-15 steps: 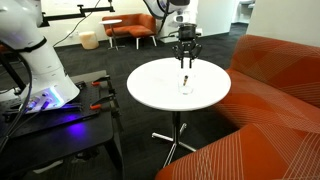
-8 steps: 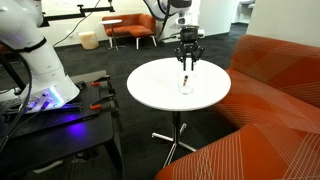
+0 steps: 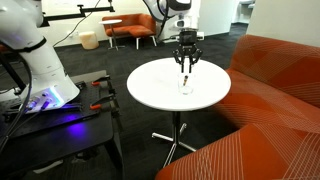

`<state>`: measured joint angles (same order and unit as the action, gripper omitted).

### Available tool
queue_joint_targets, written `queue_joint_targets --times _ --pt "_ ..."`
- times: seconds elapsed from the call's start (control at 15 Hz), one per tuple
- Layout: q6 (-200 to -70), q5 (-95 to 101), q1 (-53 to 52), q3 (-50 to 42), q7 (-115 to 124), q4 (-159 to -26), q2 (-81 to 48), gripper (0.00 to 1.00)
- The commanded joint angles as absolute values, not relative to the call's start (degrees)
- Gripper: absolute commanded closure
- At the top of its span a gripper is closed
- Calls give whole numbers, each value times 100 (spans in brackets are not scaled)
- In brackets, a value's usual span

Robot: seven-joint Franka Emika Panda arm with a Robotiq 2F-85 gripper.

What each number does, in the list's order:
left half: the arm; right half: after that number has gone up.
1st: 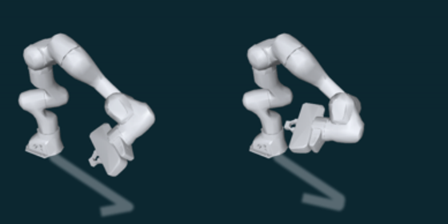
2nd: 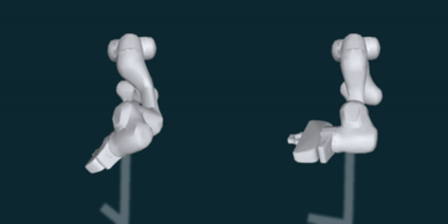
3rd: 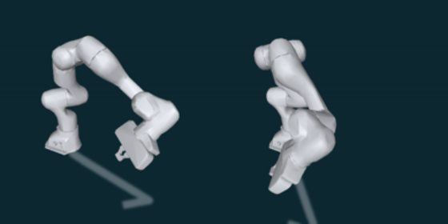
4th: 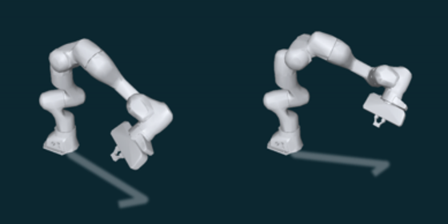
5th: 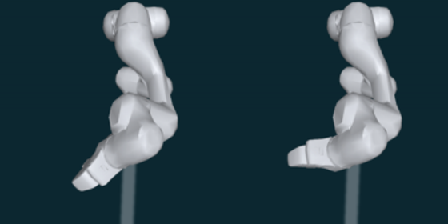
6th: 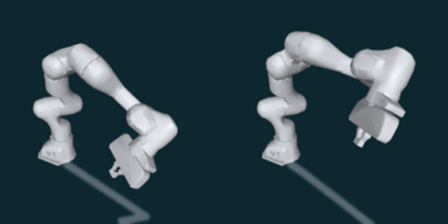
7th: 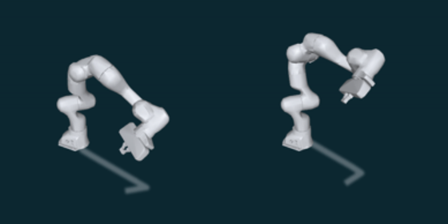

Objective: Put the pen on the table

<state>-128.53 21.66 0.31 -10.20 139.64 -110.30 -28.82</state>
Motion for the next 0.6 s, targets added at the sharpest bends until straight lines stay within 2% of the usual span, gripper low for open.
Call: queue_joint_targets --times 0.0,0.53 --pt "-13103 1961 46 -1067 13762 -11151 -2854 65" --pt "-13245 1891 63 -1089 13738 -11149 -2966 66"
